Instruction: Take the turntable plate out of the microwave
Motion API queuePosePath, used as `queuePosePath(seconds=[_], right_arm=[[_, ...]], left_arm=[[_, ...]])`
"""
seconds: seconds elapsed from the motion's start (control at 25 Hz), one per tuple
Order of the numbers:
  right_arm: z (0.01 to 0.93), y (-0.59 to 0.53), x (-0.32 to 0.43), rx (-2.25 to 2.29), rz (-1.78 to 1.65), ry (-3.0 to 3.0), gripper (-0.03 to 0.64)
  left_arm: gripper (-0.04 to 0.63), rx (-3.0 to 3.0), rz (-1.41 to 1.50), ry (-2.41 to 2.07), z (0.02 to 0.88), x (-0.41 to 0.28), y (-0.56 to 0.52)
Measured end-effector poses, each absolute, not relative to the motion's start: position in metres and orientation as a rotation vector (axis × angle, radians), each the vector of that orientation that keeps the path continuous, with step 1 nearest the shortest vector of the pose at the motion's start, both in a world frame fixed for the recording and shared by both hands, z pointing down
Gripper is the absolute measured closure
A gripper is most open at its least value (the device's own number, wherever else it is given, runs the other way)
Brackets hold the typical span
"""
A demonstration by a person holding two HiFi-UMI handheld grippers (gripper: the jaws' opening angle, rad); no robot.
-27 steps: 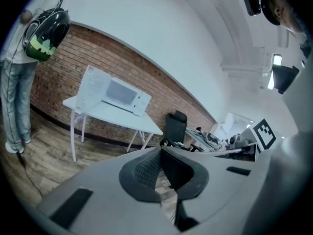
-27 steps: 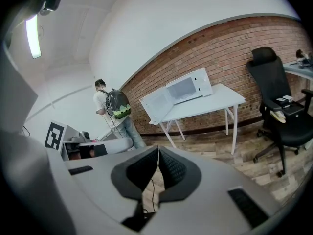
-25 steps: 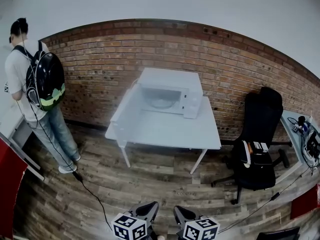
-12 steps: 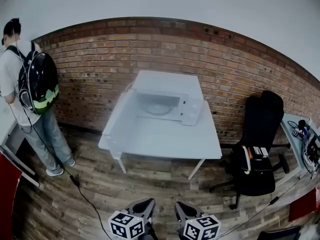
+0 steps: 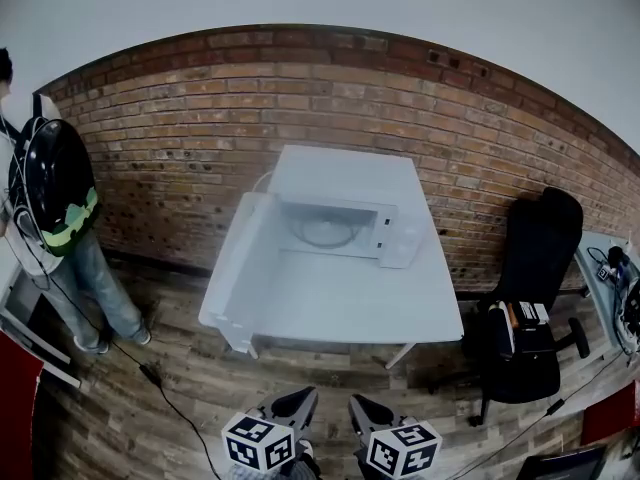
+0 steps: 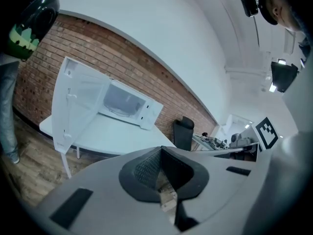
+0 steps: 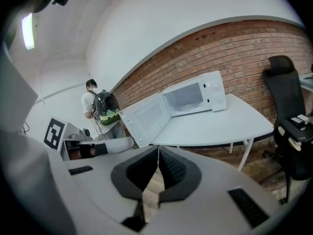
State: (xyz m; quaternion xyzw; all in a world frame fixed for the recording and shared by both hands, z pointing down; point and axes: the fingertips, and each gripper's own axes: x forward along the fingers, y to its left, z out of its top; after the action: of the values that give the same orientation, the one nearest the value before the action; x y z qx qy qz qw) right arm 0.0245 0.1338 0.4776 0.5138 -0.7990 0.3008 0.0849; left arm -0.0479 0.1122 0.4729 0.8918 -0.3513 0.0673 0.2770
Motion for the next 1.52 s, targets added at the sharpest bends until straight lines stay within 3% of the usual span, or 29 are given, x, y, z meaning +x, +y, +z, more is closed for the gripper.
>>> queuePosePath(seconds=[0.72,1.52], right_arm=[[0.494,0.035,-0.004,1.534,0.930,-2.373,0.598],[0.495,-0.155,0.055,1.327,0.913,-2.441,0.598]], left_arm=[[0.586,2.387,0.217,-0.896,0.485,-0.063,0.021],[0.586,2.275,0.181,-1.031,0.492,-0.002,-0.150]])
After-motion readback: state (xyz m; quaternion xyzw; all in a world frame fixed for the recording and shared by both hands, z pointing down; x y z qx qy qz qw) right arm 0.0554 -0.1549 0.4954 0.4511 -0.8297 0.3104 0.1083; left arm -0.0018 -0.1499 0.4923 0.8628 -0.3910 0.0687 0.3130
